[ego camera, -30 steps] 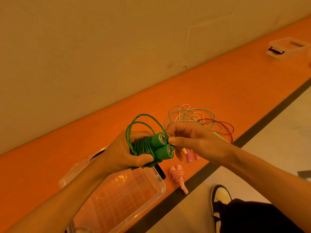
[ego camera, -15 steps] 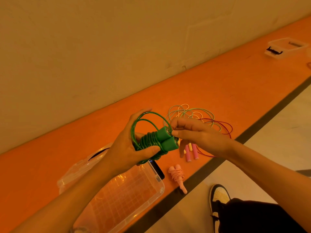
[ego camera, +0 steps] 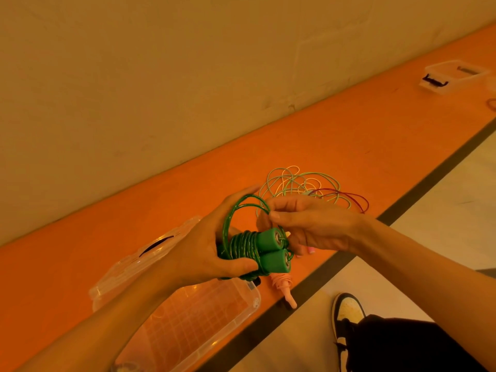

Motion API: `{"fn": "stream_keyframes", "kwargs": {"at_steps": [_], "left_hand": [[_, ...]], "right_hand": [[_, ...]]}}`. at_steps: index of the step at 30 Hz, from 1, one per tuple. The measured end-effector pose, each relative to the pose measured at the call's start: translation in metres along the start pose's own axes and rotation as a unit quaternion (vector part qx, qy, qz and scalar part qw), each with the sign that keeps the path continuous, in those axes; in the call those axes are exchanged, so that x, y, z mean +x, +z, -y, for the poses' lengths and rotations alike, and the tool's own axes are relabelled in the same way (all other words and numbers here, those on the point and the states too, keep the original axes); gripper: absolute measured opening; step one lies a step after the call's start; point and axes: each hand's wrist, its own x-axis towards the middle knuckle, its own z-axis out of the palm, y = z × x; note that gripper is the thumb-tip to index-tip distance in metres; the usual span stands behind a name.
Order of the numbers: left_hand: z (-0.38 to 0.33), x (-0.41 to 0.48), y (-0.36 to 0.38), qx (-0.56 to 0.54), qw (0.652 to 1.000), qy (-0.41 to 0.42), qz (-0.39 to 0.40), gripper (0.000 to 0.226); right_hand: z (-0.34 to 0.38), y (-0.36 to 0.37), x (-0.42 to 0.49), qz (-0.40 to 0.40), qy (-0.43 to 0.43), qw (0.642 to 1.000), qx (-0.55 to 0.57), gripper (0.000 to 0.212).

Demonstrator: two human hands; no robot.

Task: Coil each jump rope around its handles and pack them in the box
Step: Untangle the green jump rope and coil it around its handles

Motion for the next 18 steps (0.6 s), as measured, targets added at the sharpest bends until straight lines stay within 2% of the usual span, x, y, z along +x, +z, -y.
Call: {"fn": "stream_keyframes", "kwargs": {"at_steps": [3, 9, 12, 18], "left_hand": [[-0.004, 0.001, 0.0, 0.0, 1.0, 0.022, -0.021, 0.099], [-0.004, 0.0, 0.001, -0.012, 1.0, 0.021, -0.003, 0.101], [-0.003, 0.0, 0.001, -0.019, 0.999, 0.03, 0.0, 0.094], [-0.008, 0.001, -0.014, -0.014, 0.997, 0.053, -0.055, 0.094]], "right_hand": [[0.001, -0.001, 0.001, -0.028, -0.02, 0.999, -0.009, 0.007], [-0.001, 0.004, 0.003, -0.066, -0.042, 0.99, -0.115, 0.021], [0.001, 0.006, 0.002, -0.08, -0.052, 0.984, -0.153, 0.024], [-0.003, 0.011, -0.004, -0.078, -0.049, 0.991, -0.097, 0.026]]}}
